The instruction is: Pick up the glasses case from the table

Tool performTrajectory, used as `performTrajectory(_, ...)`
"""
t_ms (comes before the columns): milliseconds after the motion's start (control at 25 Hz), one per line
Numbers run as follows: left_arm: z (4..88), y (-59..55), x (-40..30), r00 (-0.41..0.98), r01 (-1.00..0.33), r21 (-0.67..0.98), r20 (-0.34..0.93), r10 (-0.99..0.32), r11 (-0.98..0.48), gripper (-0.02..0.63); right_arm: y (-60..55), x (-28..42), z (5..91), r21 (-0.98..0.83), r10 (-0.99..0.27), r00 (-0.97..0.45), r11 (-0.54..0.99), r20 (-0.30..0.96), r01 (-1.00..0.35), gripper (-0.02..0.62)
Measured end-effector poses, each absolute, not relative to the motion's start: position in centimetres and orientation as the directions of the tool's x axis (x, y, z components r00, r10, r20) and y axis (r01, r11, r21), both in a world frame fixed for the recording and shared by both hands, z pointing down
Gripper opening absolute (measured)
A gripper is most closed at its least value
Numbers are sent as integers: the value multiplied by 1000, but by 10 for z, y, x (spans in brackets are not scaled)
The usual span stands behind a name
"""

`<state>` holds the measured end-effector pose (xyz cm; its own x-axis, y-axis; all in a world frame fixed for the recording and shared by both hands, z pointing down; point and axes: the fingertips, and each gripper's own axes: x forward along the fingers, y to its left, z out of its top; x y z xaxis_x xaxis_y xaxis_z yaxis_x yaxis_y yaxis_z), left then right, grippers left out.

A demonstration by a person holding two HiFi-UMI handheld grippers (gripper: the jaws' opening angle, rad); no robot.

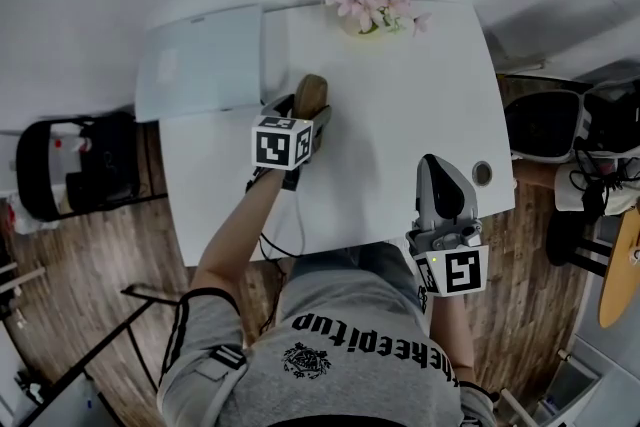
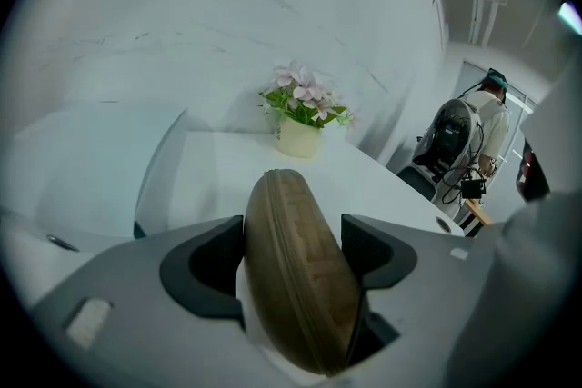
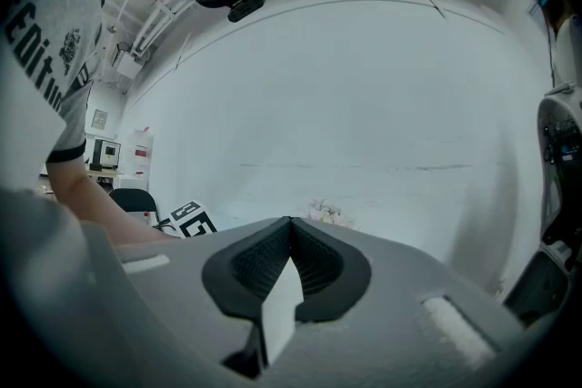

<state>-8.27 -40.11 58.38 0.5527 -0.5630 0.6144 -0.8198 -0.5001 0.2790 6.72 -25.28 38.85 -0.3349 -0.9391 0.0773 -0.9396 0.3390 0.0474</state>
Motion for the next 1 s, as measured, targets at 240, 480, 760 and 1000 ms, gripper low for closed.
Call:
performTrajectory(240, 585, -403, -84, 522, -837, 259, 638, -566, -482, 340, -252, 71, 387, 47, -943, -324, 328, 74, -944, 3)
performTrajectory(480, 583, -401, -83, 498, -839, 196, 650, -573, -507, 285, -253, 72, 385, 51, -944, -324, 327, 63, -944, 3)
performTrajectory(760, 577, -388, -77, 482, -819, 98, 651, -586, -565, 265, -249, 73, 381, 55, -939, -341, 343, 48, -938, 3)
performTrajectory(1000, 555, -372, -78, 497, -818, 87, 606, -622, -568, 258, -245, 67, 378, 49, -925, -378, 380, 33, -924, 3)
